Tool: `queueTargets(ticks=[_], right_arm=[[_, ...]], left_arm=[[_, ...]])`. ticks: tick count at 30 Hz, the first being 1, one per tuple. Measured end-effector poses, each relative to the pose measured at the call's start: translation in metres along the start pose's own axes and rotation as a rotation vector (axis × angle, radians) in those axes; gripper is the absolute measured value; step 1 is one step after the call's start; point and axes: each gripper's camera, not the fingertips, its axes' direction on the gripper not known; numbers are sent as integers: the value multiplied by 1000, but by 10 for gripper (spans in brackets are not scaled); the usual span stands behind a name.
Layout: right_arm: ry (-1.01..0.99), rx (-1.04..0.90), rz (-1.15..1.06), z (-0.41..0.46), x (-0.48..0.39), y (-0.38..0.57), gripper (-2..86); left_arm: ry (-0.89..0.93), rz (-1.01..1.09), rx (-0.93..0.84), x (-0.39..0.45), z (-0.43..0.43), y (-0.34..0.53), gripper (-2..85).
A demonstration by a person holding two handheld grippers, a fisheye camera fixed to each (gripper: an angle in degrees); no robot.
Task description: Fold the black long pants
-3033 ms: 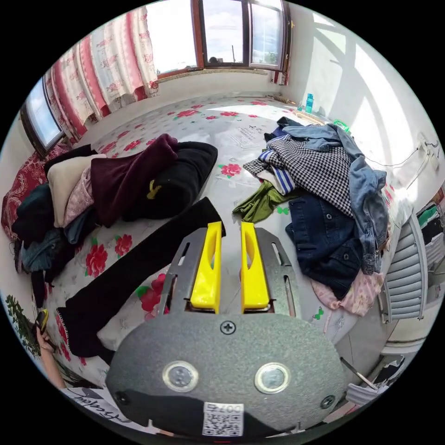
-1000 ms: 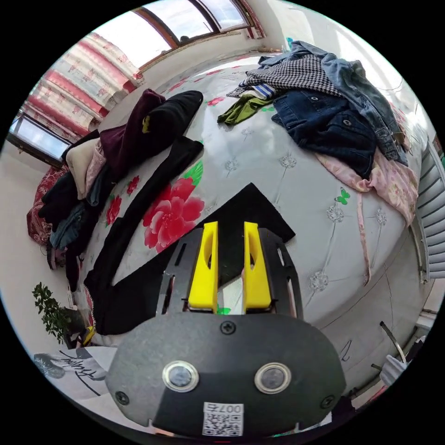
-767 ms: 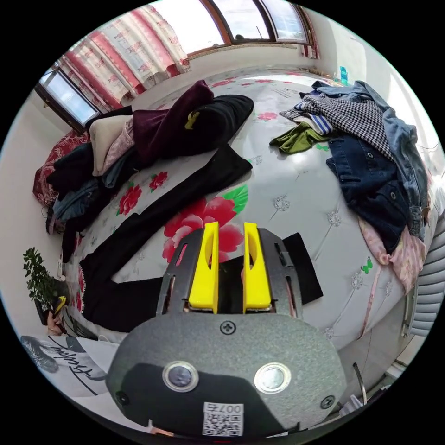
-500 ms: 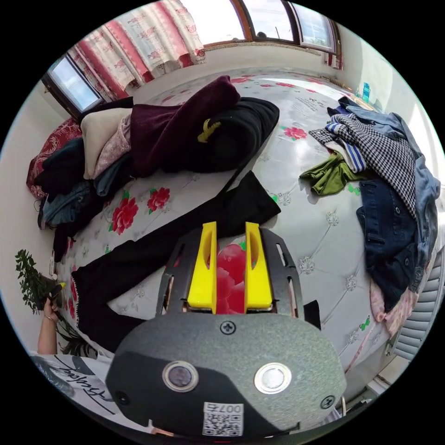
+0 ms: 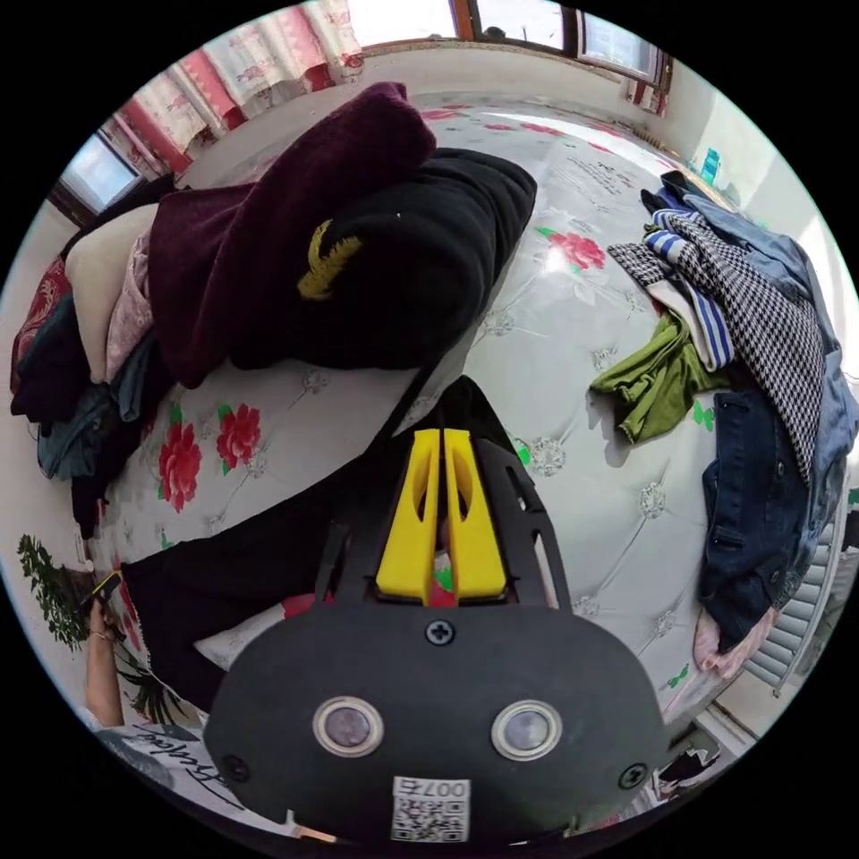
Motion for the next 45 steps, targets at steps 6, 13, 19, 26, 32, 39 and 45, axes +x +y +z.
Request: queueTargets(ticks=[6,13,19,26,32,39,45], right_arm=[[-295,255,7,-92,44,15,-2],[-540,452,99,-160,126,94,-3],[-564,311,239,-122,181,178,-3],[-499,96,424,-64,229,255,-3],[-607,301,293,-116,238,239,-3],[-565,319,294,-106,269,267,-3],[-574,108,535,-32,305,328,-2]], left_arm=[[233,-111,177,-54,-69,45,-7],[496,-96,433,-104,-152,156,-7],[483,-135,311,-135,-128,216,-7],[518,-250,196,-165,-81,260,-7],[579,-109,335,-153,-148,246,-7],[408,-100,181,-152,-114,290,-4],[411,-218,26,-162,-45,322,2]])
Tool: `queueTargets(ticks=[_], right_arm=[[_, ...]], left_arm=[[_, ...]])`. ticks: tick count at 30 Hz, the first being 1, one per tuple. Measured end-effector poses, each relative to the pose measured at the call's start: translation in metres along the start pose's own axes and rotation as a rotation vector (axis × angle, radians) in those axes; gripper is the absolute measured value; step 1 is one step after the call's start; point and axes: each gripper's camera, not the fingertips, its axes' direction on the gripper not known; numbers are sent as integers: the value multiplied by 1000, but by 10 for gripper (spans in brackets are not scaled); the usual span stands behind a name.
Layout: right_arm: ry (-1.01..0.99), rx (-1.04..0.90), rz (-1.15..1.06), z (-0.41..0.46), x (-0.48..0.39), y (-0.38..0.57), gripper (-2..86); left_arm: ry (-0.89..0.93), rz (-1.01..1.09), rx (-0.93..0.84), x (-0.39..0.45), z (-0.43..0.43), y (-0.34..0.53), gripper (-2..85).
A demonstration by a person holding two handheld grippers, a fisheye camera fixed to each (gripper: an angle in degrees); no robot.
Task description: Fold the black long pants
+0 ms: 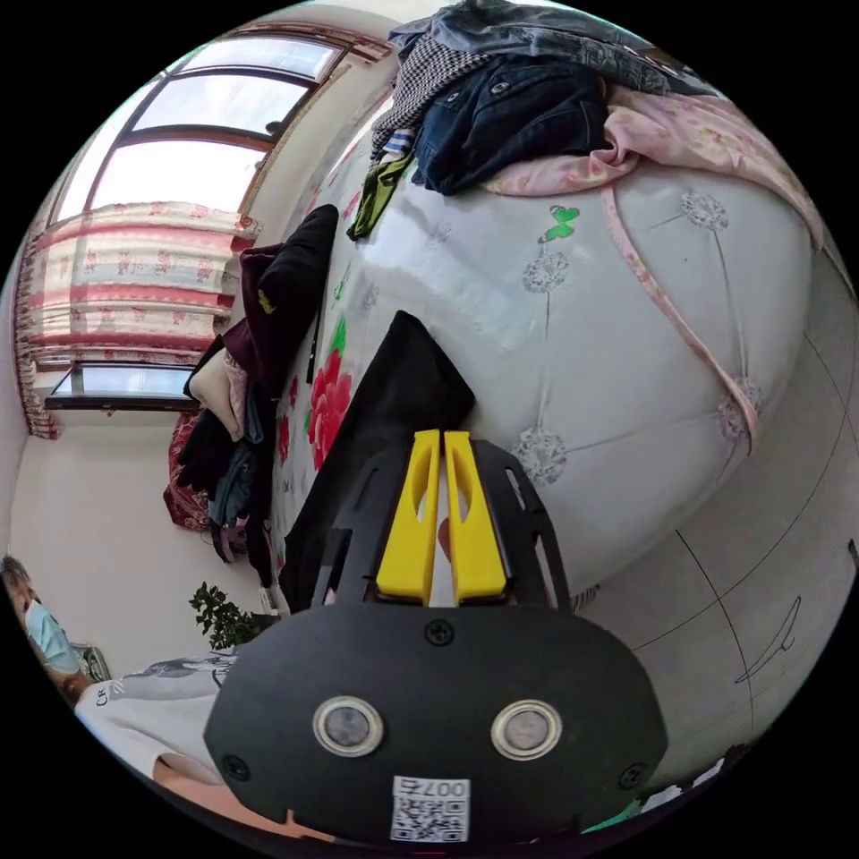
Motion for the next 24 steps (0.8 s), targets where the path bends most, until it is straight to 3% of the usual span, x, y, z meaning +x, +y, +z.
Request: queueTargets(ticks=[7,14,20,24], right_arm=[[-3,58,-34,-13,2,-3,7],[-123,149,104,-15,22,4,2],[-64,235,-264,-42,-52,4,6],[-14,204,-72,-28,-17,10,25]], left_arm=[[-24,3,-46,-7,-1,-11,16],[44,-82,19,-35,-14,18,41],[47,-89,55,-47,-30,35,43],[81,-104,74,-57,-28,45,51]])
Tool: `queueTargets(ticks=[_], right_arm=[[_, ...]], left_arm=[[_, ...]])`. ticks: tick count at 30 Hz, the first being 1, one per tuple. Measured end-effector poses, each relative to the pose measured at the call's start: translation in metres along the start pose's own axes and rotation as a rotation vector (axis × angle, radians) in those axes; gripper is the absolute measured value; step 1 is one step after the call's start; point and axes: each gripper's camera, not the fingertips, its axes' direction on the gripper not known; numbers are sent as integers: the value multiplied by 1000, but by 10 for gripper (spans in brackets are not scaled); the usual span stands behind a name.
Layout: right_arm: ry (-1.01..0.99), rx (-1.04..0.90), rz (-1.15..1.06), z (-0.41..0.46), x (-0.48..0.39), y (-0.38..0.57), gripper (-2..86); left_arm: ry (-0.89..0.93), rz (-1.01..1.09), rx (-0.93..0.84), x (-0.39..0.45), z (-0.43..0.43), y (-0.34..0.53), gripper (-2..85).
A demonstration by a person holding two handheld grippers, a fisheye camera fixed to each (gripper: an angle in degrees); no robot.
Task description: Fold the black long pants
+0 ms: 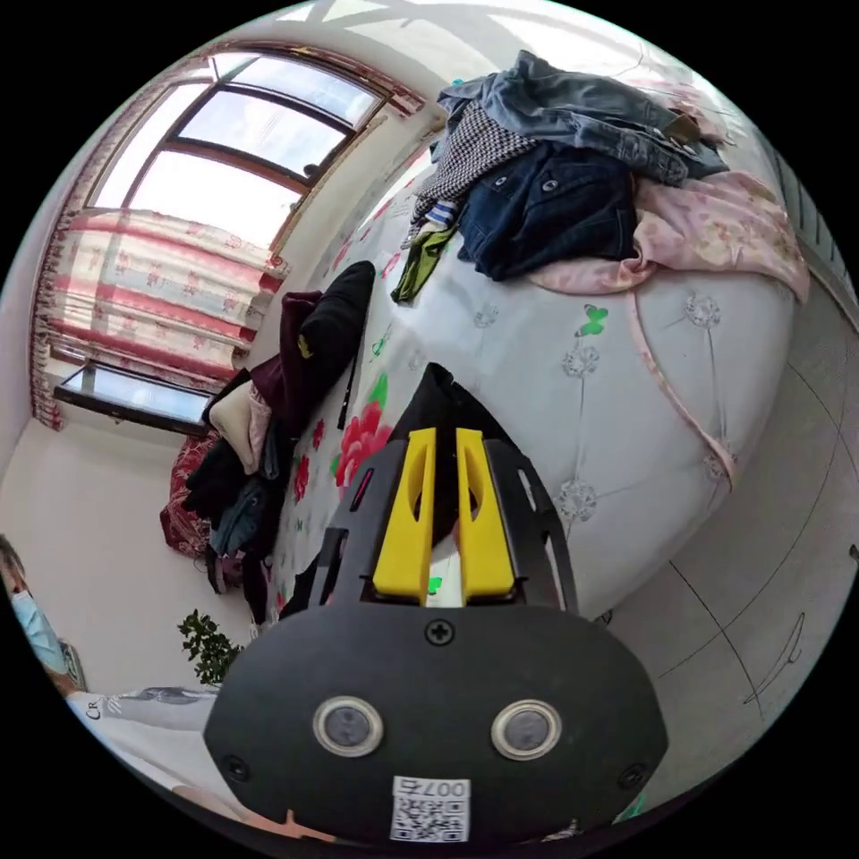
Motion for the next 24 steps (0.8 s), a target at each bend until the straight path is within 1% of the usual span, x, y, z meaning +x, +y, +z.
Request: queueTargets(ticks=[2,5,7,8,13,16,17,19,21,23,24], right_arm=[[0,-13,145,7,31,22,38],[-91,13,232,16,49,50,57],[-128,8,253,27,51,61,62],[-140,44,259,31,49,67,64],[-175,82,274,60,34,66,59],[-150,107,344,78,27,62,35],[-157,102,388,85,23,60,24],[-187,109,401,91,8,58,11],[-219,114,277,94,-28,54,5],[-235,43,-37,101,-102,58,3],[-237,14,-129,103,-123,62,3]], left_arm=[[25,-17,15,-7,-1,6,59],[62,-46,52,-17,-8,16,66],[90,-69,73,-24,-12,21,72],[107,-82,79,-29,-12,22,77],[121,-116,93,-40,-5,24,101],[117,-146,124,-45,3,24,115],[131,-163,134,-48,7,23,120],[155,-191,153,-51,13,22,123],[170,-203,174,-52,17,24,124],[168,-205,198,-50,23,28,122],[170,-206,205,-50,25,28,122]])
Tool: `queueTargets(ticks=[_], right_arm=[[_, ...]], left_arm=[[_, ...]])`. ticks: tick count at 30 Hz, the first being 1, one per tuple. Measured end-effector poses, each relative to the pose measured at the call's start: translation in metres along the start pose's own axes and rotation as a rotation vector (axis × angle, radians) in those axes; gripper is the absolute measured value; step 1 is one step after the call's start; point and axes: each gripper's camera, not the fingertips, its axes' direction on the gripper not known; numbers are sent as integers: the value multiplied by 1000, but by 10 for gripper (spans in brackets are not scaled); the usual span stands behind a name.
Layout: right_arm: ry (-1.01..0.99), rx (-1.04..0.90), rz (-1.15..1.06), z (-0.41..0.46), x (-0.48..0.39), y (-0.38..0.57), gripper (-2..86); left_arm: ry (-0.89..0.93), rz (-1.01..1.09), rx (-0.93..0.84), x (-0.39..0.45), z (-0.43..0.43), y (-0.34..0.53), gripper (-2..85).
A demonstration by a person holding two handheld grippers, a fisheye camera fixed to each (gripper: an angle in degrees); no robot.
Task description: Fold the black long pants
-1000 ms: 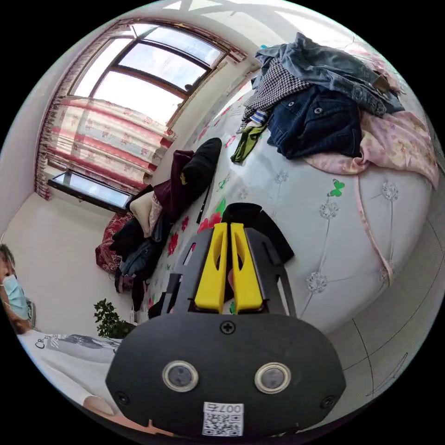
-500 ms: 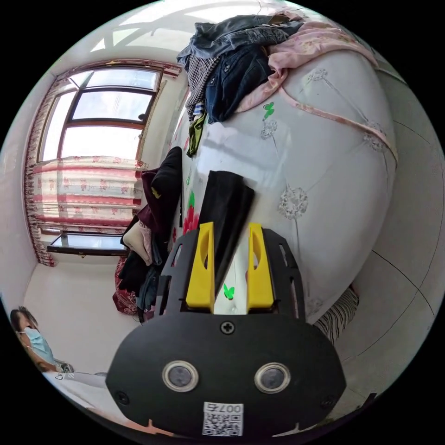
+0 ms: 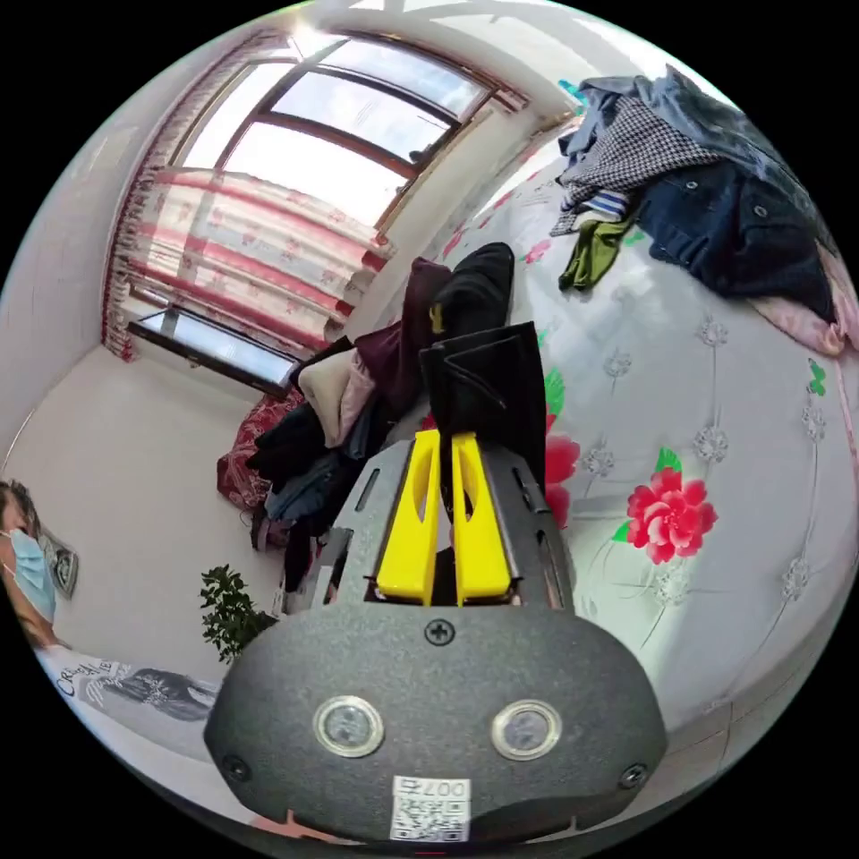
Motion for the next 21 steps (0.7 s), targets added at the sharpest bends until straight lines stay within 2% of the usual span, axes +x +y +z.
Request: queueTargets(ticks=[2,5,7,10,11,15,18,21], right_arm=[[-22,-175,-357,34,-84,29,4],[-60,-408,-704,84,-158,100,10],[-61,-564,-805,122,-175,151,20],[45,-879,-813,189,-173,225,33],[73,-926,-811,200,-171,244,39],[98,-915,-817,199,-173,257,51],[161,-838,-734,187,-162,236,58],[167,-740,-570,168,-143,210,61]], left_arm=[[31,-15,29,-2,9,3,119],[73,-37,56,-4,24,6,102],[98,-48,70,-3,34,8,86],[127,-84,88,-3,53,13,56],[140,-92,88,-1,61,16,45],[197,-28,106,26,80,22,41],[254,160,95,95,97,26,40],[330,440,3,206,129,39,41]])
